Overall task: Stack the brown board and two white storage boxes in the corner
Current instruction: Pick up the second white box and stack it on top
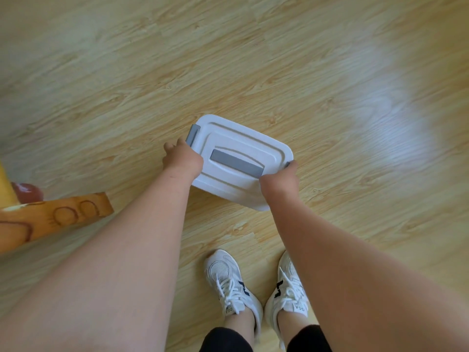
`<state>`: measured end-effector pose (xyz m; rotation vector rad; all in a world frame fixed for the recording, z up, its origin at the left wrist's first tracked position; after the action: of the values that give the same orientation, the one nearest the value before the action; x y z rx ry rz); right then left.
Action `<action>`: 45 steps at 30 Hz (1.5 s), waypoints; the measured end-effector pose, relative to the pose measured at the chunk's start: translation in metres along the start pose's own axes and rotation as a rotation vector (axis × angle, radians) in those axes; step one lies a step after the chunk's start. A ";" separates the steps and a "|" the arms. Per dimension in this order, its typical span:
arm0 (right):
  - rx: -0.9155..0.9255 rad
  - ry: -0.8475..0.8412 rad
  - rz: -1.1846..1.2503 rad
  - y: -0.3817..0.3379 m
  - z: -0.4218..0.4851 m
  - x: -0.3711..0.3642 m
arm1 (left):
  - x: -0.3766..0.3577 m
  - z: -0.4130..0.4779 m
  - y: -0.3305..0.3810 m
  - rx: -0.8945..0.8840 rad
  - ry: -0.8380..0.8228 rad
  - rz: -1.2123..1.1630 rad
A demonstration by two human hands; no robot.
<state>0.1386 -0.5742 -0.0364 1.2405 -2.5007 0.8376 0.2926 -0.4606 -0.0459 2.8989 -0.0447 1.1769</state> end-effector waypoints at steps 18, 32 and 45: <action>0.239 0.155 0.134 -0.099 -0.156 0.228 | 0.154 -0.248 0.104 -0.129 0.167 -0.076; 0.128 0.354 0.370 -0.060 -0.202 0.399 | 0.145 -0.407 0.215 -0.368 0.262 0.124; -0.095 0.568 0.572 0.077 -0.207 0.544 | 0.026 -0.530 0.304 -0.717 0.226 0.366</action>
<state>-0.2674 -0.7741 0.3380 0.1800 -2.3680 0.9958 -0.0674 -0.7537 0.3525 2.1659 -0.8330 1.1940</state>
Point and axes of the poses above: each hand's wrist, its own z-axis towards the middle knuckle, its own x-axis out of the back of the hand, y = z × x, the point moved 1 cm from there along z, towards the middle knuckle, and after that the axes turned 7 degrees about z, right-handed, at the moved point
